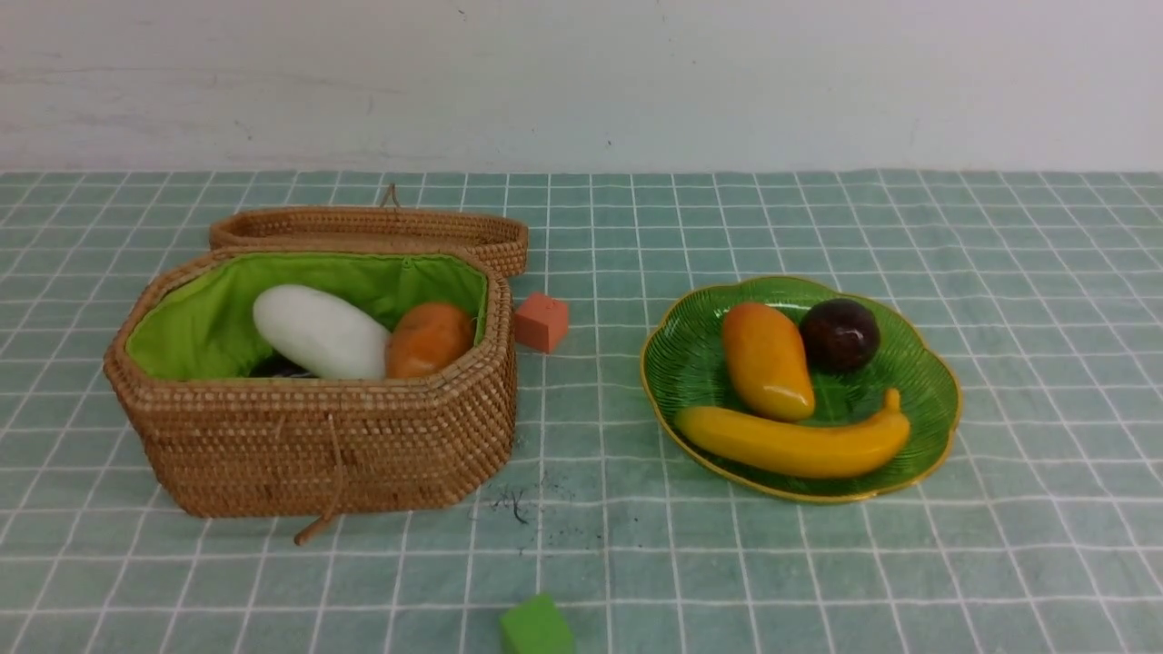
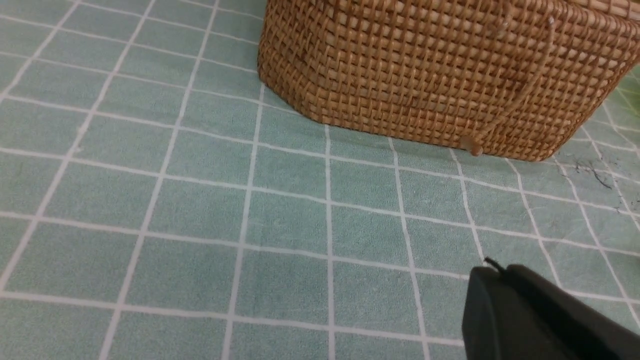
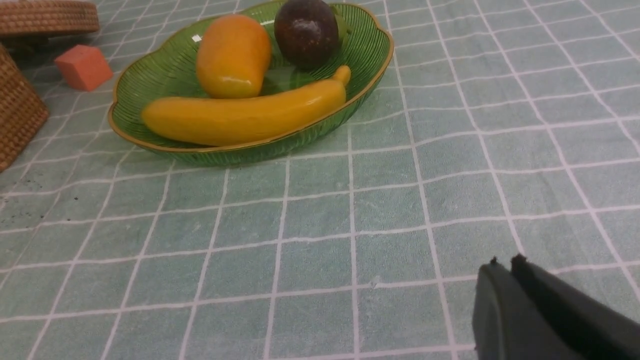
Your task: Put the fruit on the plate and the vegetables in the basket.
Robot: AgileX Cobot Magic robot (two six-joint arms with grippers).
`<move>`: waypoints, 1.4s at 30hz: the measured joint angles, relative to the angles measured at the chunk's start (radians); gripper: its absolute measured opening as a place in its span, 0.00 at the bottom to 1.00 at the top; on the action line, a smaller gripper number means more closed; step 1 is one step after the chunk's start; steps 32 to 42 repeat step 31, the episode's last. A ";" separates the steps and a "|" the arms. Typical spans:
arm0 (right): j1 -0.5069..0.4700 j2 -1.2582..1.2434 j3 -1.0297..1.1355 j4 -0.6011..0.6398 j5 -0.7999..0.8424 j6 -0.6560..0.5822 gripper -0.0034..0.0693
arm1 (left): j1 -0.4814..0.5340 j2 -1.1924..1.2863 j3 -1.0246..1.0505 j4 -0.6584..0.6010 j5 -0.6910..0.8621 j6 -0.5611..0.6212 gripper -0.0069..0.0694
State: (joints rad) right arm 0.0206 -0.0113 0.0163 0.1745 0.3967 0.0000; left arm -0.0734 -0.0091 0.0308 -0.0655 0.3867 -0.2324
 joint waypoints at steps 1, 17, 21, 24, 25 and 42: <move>0.000 0.000 0.000 0.000 0.000 0.000 0.08 | 0.000 0.000 0.000 0.000 0.000 0.000 0.07; 0.000 0.000 0.000 0.000 0.000 0.000 0.12 | 0.000 0.000 0.000 -0.001 0.000 0.000 0.07; 0.000 0.000 0.000 0.000 0.000 0.000 0.12 | 0.000 0.000 0.000 -0.001 0.000 0.000 0.08; 0.000 0.000 0.000 0.000 0.000 0.000 0.13 | 0.000 0.000 0.000 -0.002 -0.001 0.000 0.08; 0.000 0.000 0.000 0.000 0.000 0.000 0.13 | 0.000 0.000 0.000 -0.002 -0.001 0.000 0.08; 0.000 0.000 0.000 0.000 0.000 0.000 0.15 | 0.000 0.000 0.000 -0.002 -0.001 0.000 0.09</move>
